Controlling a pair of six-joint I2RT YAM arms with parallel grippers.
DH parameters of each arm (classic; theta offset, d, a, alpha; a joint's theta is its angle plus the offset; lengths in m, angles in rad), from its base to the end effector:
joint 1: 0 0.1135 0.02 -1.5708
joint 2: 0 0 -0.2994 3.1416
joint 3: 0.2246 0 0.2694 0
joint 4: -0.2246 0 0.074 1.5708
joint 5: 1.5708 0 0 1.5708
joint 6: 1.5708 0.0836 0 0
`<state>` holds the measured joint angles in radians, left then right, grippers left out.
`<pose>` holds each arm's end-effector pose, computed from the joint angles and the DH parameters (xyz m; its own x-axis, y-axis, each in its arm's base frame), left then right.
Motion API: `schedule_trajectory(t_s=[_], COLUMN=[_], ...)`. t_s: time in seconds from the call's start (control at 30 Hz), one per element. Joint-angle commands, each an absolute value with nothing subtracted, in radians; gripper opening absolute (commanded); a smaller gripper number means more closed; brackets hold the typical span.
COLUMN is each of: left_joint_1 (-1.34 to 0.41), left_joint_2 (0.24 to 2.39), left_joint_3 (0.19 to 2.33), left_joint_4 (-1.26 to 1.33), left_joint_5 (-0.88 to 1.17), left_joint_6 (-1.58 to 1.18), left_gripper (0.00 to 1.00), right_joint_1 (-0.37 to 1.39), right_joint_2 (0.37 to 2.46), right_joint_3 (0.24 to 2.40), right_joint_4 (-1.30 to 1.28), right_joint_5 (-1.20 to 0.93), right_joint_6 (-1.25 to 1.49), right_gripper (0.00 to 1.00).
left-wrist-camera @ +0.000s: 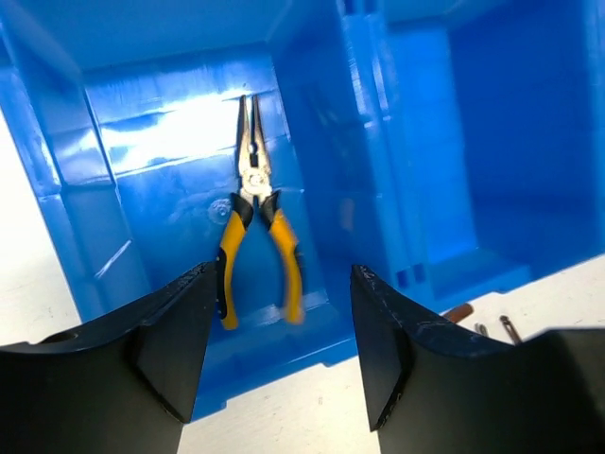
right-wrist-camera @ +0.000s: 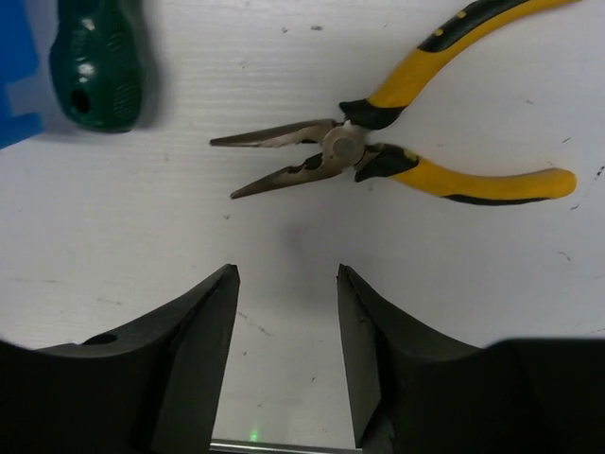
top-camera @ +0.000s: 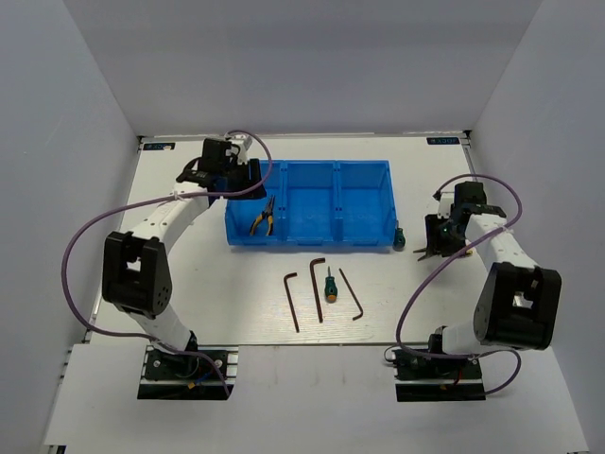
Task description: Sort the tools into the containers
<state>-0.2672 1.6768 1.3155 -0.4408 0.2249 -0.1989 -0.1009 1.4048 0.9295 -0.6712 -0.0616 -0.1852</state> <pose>0.4066 -0.1306 0.2627 -0.7600 0.0084 -0.6498 0.2619 0.9191 -0.2945 0.2953 -0.0247 0.1985 -0.9051 -0.0931 -0.4150 -0.0929 0.9955 -0.0207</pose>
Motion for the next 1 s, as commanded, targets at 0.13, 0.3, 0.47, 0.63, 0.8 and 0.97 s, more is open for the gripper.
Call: schedule_trajectory(t_s=[0.13,0.3,0.47,0.63,0.8,0.97], left_joint_1=[-0.285,-0.295,-0.295,-0.295,-0.295,-0.304], left_joint_2=[1.450,1.315,1.239,1.204,1.204,1.204], left_joint_3=[1.283,1.105,0.996,0.986,0.986,0.997], left_joint_4=[-0.449,-0.471,-0.501,-0.512,-0.522,-0.531], left_joint_5=[0.310,0.331,0.331,0.322,0.322,0.322], left_joint_6=[-0.179,-0.179,-0.198,-0.218,-0.236,-0.245], left_gripper=[0.69,0.69,0.70,0.70,0.70,0.70], right_joint_1=[-0.149,-0.233,-0.331,-0.364,-0.353,-0.342], right_joint_2=[1.471,1.554,1.678,1.704,1.643,1.689], right_joint_3=[0.970,1.067,1.204,1.206,1.059,1.023], right_joint_4=[-0.508,-0.564,-0.757,-0.862,-0.790,-0.680], right_joint_5=[-0.066,-0.089,-0.242,-0.371,-0.425,-0.348], right_joint_6=[-0.397,-0.706,-0.854,-0.979,-1.074,-1.085], right_gripper=[0.54,0.54,0.54,0.56,0.59,0.61])
